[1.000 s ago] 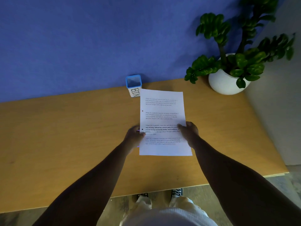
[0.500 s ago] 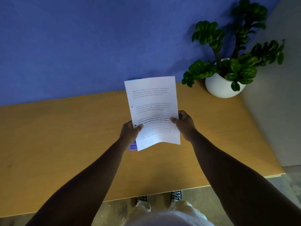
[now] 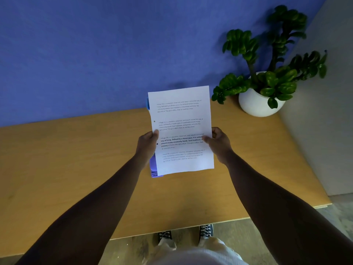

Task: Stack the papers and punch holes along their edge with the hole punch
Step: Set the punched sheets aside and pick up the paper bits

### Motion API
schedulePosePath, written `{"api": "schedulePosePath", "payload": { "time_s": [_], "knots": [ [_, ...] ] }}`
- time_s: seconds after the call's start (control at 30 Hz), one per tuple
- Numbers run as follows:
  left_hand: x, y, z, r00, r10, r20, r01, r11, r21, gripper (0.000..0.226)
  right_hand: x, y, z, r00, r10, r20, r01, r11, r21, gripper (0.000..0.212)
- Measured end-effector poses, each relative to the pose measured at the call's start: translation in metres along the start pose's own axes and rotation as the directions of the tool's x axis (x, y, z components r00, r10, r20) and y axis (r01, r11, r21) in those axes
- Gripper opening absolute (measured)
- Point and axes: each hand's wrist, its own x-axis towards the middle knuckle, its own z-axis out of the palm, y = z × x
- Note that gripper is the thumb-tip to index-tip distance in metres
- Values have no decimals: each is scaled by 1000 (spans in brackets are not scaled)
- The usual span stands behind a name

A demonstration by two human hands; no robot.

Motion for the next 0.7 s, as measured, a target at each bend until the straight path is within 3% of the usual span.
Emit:
{"api": "schedulePosePath", "payload": {
  "time_s": [0.07, 0.37, 0.57, 0.7],
  "knots": [
    [4, 7, -2, 999, 35, -8, -35, 999, -33, 29, -1, 0, -1, 1000, 0, -2, 0, 1000, -1, 18],
    [15, 21, -8, 1000, 28, -10, -29, 982, -186, 19, 0, 6, -5, 1000, 13, 5, -13, 999, 35, 19],
    [7, 4, -7, 982, 76, 175, -57, 992, -110, 25, 2, 5, -7, 1000, 17, 5, -17, 995, 96, 18],
    [5, 1, 1, 982, 54, 178, -43, 997, -65, 26, 3, 1, -5, 1000, -22, -1, 22, 994, 105, 18]
  ]
}}
